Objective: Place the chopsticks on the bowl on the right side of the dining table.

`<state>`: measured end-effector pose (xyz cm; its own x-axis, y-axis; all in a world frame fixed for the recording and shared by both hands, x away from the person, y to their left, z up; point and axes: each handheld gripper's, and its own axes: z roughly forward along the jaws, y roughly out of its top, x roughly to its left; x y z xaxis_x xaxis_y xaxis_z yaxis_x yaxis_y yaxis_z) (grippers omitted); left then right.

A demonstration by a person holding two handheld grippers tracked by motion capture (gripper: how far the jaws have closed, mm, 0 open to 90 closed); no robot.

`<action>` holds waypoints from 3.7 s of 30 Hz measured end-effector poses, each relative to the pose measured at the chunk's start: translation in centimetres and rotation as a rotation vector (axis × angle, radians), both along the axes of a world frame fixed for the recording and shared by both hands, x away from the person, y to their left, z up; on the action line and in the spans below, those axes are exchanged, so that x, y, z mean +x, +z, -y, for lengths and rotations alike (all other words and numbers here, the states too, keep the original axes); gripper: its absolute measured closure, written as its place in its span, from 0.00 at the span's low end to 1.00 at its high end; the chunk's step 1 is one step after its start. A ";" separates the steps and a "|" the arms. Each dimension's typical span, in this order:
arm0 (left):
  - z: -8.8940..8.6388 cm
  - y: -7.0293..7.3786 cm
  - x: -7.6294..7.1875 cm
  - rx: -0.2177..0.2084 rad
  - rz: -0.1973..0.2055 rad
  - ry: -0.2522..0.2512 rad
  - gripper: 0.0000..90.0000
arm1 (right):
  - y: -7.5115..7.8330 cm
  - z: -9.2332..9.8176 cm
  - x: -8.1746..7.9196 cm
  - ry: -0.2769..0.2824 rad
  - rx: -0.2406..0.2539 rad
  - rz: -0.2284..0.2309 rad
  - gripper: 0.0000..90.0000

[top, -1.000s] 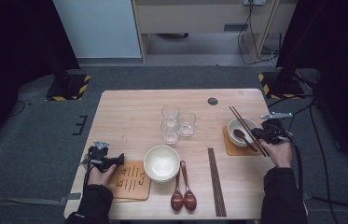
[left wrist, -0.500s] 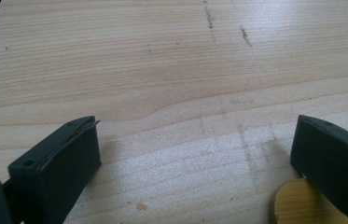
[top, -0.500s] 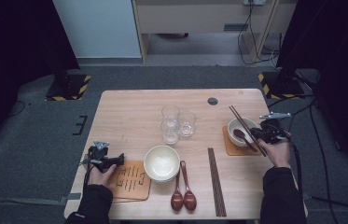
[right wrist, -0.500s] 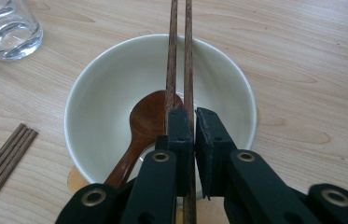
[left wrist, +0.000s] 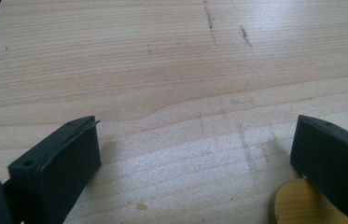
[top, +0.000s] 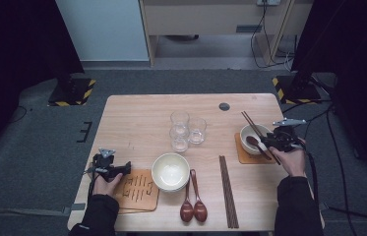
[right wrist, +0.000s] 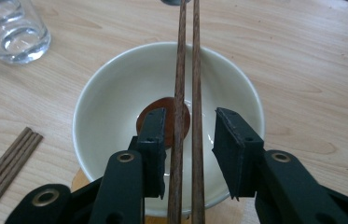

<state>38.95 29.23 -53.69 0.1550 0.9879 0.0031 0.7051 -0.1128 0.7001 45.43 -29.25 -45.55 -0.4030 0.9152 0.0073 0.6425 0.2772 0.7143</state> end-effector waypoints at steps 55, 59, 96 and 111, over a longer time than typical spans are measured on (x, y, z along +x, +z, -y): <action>0.0 0.0 0.0 0.000 0.000 0.000 0.00 | 2.8 0.6 -4.1 0.013 0.037 0.084 0.87; 0.0 0.0 0.0 0.000 0.000 0.000 0.00 | 2.8 1.0 -5.1 -0.002 0.035 0.086 0.88; 0.0 0.0 0.0 0.000 0.000 0.000 0.00 | 0.1 2.2 -7.8 -0.078 0.019 -0.010 0.92; 0.0 0.0 0.0 0.000 0.000 0.000 0.00 | -0.4 3.2 -7.2 -0.143 0.012 0.020 0.87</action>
<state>38.95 29.23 -53.68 0.1548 0.9879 0.0031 0.7051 -0.1127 0.7001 38.23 -32.49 -45.96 -0.2683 0.9633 0.0122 0.6606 0.1747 0.7302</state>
